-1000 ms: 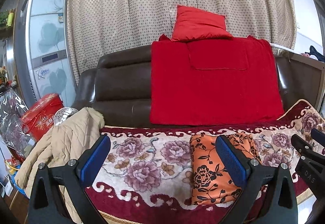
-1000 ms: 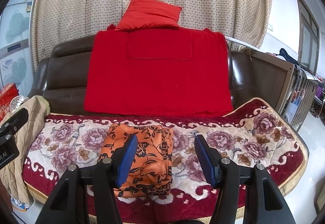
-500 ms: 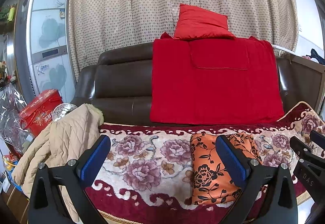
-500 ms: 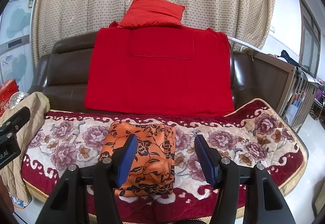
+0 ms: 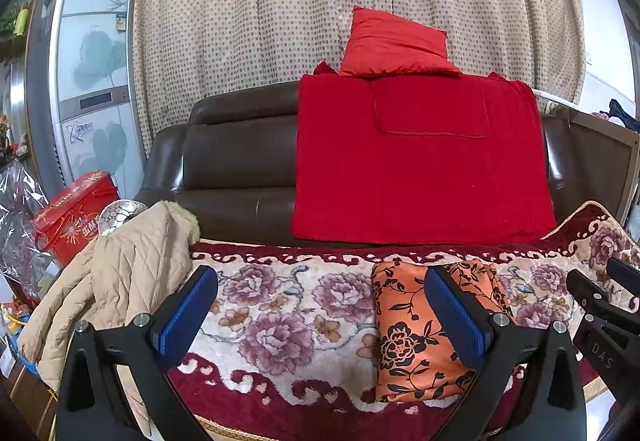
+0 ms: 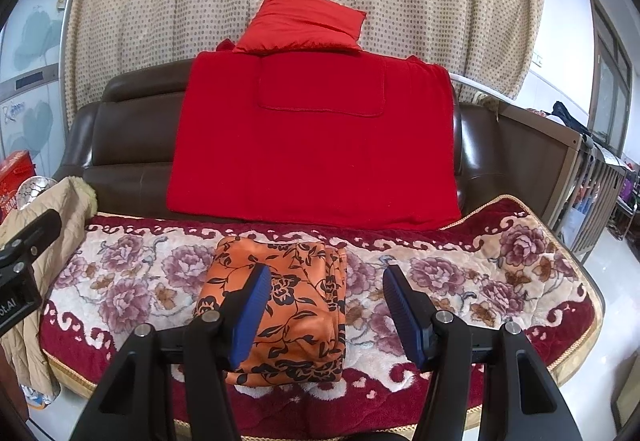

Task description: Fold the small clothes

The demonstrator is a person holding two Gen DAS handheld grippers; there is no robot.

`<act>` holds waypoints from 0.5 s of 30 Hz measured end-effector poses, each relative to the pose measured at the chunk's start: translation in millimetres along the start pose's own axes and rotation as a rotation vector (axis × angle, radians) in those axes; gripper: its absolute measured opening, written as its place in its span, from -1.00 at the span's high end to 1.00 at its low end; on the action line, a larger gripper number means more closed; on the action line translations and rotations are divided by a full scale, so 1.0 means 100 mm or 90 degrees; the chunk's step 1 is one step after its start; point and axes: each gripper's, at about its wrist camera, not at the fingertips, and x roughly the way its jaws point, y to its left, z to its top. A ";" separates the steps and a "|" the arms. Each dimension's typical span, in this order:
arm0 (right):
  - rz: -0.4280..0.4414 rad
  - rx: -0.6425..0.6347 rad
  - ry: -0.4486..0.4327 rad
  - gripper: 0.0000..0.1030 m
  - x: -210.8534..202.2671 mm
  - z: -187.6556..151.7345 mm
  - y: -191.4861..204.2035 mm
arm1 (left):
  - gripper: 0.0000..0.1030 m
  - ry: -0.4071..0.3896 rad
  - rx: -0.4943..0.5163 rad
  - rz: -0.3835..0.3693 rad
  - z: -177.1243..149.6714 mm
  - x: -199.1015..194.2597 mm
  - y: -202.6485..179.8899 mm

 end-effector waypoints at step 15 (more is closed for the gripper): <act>-0.001 -0.007 0.005 -0.22 0.05 -0.01 0.09 | -0.99 0.010 0.001 0.000 -0.05 0.06 0.04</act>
